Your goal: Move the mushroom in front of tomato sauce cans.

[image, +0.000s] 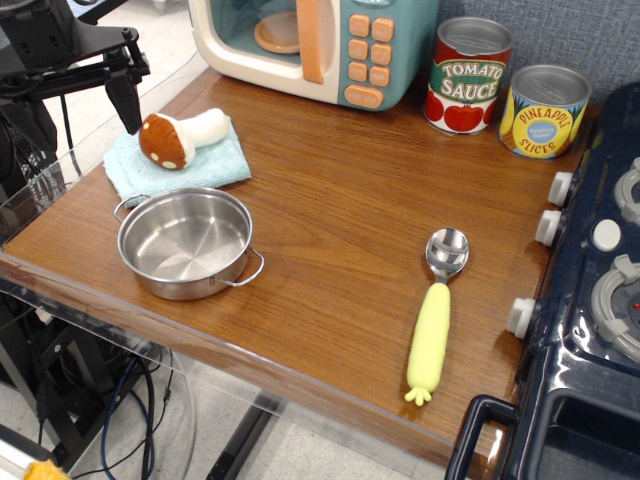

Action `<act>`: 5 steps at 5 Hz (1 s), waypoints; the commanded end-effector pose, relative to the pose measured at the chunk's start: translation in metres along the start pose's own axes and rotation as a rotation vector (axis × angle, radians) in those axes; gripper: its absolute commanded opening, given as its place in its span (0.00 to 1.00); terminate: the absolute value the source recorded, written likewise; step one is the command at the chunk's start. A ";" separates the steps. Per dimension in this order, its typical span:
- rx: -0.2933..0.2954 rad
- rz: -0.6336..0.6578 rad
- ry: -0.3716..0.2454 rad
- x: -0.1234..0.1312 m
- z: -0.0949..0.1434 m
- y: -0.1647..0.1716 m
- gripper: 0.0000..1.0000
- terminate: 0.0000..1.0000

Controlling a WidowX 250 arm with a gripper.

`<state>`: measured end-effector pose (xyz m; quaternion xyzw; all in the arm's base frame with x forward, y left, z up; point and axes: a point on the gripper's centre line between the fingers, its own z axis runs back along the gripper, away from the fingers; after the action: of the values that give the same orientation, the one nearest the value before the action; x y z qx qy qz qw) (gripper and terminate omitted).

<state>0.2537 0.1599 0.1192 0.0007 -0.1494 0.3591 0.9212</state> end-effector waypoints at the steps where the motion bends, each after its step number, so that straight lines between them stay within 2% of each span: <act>1: 0.000 0.000 0.000 0.000 0.000 0.000 1.00 0.00; 3: 0.064 0.054 -0.034 0.034 -0.027 -0.012 1.00 0.00; 4: 0.075 0.087 -0.043 0.053 -0.041 -0.017 1.00 0.00; 5: 0.008 0.119 -0.082 0.071 -0.056 -0.027 1.00 0.00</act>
<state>0.3312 0.1887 0.0676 0.0069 -0.1543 0.4179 0.8953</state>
